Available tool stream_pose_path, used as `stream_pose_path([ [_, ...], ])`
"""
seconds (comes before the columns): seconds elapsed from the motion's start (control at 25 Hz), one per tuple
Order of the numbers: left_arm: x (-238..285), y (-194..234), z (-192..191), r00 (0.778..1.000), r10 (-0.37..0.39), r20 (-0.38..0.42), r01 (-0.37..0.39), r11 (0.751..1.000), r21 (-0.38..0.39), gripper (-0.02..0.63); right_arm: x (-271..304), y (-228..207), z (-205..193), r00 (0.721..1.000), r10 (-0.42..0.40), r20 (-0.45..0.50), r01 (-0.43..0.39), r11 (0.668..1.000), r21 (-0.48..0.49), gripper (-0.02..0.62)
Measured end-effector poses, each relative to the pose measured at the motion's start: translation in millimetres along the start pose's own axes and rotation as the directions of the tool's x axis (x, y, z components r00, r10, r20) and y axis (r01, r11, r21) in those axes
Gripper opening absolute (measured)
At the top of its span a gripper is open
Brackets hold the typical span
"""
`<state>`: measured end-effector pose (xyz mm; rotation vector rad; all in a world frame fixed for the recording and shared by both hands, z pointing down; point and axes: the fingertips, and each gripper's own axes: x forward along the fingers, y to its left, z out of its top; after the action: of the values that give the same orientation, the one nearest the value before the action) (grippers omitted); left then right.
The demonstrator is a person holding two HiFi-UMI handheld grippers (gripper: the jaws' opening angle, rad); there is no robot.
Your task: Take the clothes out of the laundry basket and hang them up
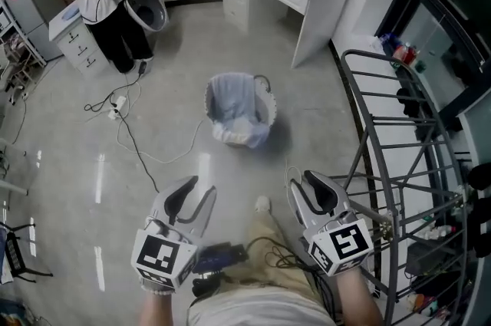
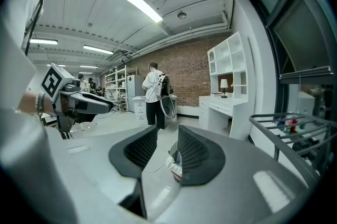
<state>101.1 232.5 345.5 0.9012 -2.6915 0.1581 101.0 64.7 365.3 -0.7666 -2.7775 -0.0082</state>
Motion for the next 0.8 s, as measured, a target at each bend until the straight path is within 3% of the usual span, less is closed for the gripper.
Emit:
stream_pose_path([
  [0.4, 133.3, 57.8, 17.8, 0.997, 0.019, -0.074, -0.022, 0.999, -0.038, 0.158, 117.1, -103.4, 13.4, 0.994, 0.092, -0.06, -0.093, 0.996, -0.013, 0.11],
  [0.8, 204.1, 102.3, -33.6, 0.986, 0.043, -0.162, -0.056, 0.996, -0.076, 0.163, 192.3, -137.3, -37.1, 0.969, 0.162, -0.185, -0.17, 0.985, -0.025, 0.11],
])
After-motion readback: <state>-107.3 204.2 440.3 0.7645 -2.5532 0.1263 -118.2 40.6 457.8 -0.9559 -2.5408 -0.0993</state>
